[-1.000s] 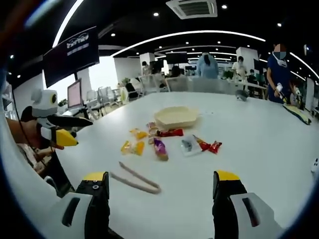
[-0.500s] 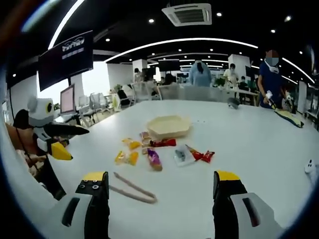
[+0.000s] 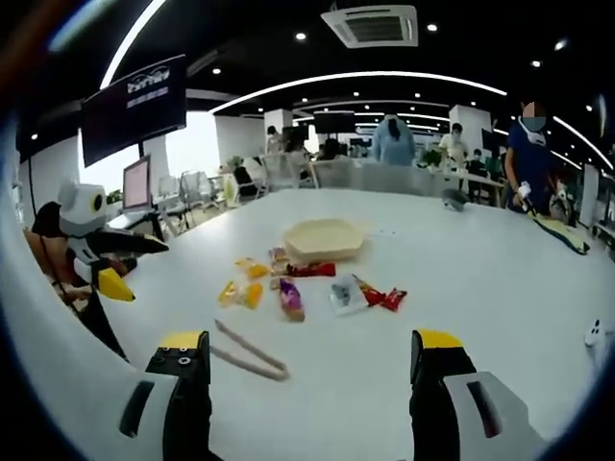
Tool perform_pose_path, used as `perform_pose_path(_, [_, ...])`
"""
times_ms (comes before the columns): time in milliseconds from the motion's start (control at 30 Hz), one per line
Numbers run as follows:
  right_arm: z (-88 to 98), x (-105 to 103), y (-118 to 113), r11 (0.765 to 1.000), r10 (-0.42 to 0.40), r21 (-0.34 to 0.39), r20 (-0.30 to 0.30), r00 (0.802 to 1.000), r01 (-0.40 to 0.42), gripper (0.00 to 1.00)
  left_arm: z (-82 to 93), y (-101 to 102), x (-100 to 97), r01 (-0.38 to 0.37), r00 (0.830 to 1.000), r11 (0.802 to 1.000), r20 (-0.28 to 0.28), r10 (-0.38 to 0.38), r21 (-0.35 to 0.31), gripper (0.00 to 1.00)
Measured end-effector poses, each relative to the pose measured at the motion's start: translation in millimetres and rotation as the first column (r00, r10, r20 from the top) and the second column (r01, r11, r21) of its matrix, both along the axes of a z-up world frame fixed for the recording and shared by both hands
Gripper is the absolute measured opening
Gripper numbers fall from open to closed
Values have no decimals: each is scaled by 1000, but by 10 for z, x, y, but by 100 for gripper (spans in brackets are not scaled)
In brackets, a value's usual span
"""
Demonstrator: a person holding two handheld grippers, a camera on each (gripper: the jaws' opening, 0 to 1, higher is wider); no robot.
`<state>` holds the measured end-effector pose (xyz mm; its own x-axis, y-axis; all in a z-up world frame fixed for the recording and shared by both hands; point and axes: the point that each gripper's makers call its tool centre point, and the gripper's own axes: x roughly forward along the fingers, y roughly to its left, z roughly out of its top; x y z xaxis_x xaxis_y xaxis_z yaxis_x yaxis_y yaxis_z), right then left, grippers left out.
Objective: Place the target food into the container with the food tongs after gripping and lifting it, then release it inside without dropping or visibly crushing the food.
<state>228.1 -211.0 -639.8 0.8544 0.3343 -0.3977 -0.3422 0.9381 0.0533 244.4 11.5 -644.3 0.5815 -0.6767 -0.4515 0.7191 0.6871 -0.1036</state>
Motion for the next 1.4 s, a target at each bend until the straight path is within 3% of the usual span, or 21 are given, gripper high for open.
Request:
perform_pose_path(267, [-19,-5,-57,1000,-12,1,-2,1000,12,87,-64,-118,-70,71,997,997,-39,-71,8,97])
perform_pose_path(533, [7,-12,-96,999,-49,16,9,999,49,86,-107,-196,-58,103,994,994,-35,-102,20,99])
perform_pose_path(700, [10,-27,-121,999,-43,-7,4,999,43,86,-93,-275,-71,115,993,993,-41,-115,-15,100])
perform_pose_path(800, [16,-38,-132,999,-41,-15,1,999,41,86,-24,-364,-79,117,991,988,-53,-123,-100,100])
perform_pose_path(1400, [43,-39,-193,998,-65,-23,-1,998,64,86,-154,-405,-107,163,984,986,-71,-166,-46,100])
